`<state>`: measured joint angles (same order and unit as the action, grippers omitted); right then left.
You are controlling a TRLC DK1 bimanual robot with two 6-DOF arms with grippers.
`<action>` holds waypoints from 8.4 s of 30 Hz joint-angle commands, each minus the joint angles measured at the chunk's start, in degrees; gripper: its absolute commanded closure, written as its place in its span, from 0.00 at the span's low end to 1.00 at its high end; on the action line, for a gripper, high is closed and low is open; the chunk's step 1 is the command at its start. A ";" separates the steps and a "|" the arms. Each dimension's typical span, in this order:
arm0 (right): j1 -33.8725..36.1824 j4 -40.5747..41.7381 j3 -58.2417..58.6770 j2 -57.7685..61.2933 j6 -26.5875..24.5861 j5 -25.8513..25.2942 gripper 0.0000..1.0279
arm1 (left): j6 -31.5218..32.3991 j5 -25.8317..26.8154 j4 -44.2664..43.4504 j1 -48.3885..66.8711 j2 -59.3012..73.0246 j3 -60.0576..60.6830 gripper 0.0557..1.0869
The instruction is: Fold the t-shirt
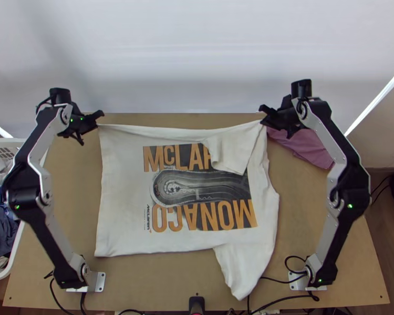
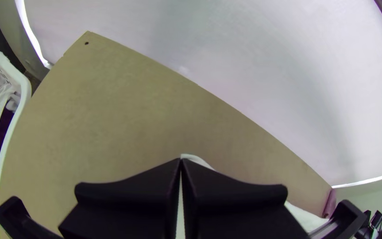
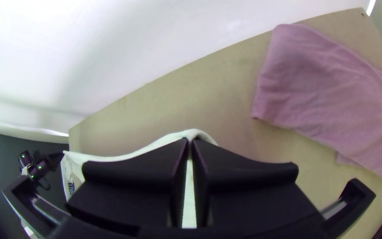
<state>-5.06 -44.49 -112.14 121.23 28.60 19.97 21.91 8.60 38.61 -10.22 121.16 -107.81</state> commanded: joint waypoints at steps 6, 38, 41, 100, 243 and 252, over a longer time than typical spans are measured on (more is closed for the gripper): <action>1.63 -8.60 -20.23 11.05 3.39 -1.16 0.97 | 1.56 0.98 10.70 -0.24 10.41 -17.43 0.96; -0.30 -17.47 4.56 -8.03 -4.78 -5.99 0.97 | -3.98 8.54 10.26 -0.77 -20.09 23.08 0.96; -0.74 -13.69 11.33 -11.37 -4.96 -6.52 0.97 | -4.86 8.63 8.67 -2.00 -20.97 26.60 0.96; -16.39 -20.02 78.47 -65.95 3.74 -4.23 0.54 | -10.22 16.10 19.13 -1.12 -49.88 38.82 0.04; -8.83 -5.17 30.49 -31.49 -3.99 -13.11 0.97 | -32.81 -0.78 16.59 5.56 -29.93 24.58 0.96; -8.39 -4.99 21.96 -20.68 -3.20 -13.81 0.97 | -30.44 -0.87 16.59 6.35 -22.81 18.34 0.96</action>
<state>-13.80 -49.89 -87.46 97.32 24.01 6.83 -10.02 7.90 55.51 -3.99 95.90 -86.94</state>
